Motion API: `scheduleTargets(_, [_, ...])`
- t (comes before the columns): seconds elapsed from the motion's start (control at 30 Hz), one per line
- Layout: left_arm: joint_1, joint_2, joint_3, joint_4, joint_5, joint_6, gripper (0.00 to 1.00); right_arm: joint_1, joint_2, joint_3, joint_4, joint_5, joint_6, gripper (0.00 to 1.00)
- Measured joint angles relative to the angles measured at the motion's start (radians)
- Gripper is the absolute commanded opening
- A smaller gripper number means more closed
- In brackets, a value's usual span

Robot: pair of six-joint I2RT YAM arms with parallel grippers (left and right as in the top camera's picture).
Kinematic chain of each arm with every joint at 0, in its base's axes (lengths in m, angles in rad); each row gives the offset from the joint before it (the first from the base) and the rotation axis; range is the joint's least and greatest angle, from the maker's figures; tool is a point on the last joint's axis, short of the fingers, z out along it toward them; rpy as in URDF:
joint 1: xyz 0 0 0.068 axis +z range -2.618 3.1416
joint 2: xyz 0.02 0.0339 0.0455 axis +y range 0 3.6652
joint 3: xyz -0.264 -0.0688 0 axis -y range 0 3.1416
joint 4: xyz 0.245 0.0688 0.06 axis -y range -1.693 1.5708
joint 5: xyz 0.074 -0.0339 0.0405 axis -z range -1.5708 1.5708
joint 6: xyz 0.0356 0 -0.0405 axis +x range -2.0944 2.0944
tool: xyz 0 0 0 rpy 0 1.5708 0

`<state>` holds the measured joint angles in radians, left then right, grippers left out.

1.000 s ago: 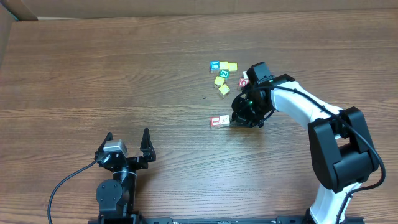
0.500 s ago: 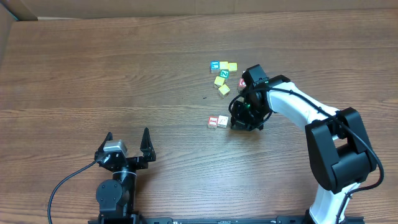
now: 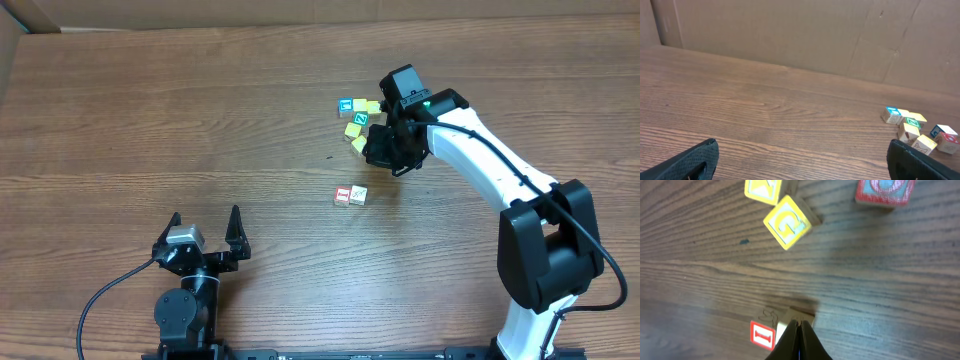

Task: Flip 4 blocks

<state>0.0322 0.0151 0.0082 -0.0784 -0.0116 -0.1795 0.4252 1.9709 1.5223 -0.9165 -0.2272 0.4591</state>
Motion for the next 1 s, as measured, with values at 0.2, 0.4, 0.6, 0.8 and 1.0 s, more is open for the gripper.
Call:
scheduleTargets(0.2, [0.000,0.000,0.000,0.000,0.000,0.000,1.00,0.077,0.024,0.000,0.018,0.111,0.000,0.04])
scheduleTargets(0.4, [0.000,0.000,0.000,0.000,0.000,0.000,1.00,0.167,0.052,0.000,0.030,0.200,0.008,0.04])
scheduleTargets(0.6, [0.000,0.000,0.000,0.000,0.000,0.000,1.00,0.179,0.052,-0.008,0.076,0.286,0.024,0.04])
scheduleTargets(0.8, [0.000,0.000,0.000,0.000,0.000,0.000,1.00,0.179,0.054,-0.034,0.093,0.314,0.036,0.04])
scheduleTargets(1.0, [0.000,0.000,0.000,0.000,0.000,0.000,1.00,0.179,0.071,-0.038,0.091,0.300,0.050,0.04])
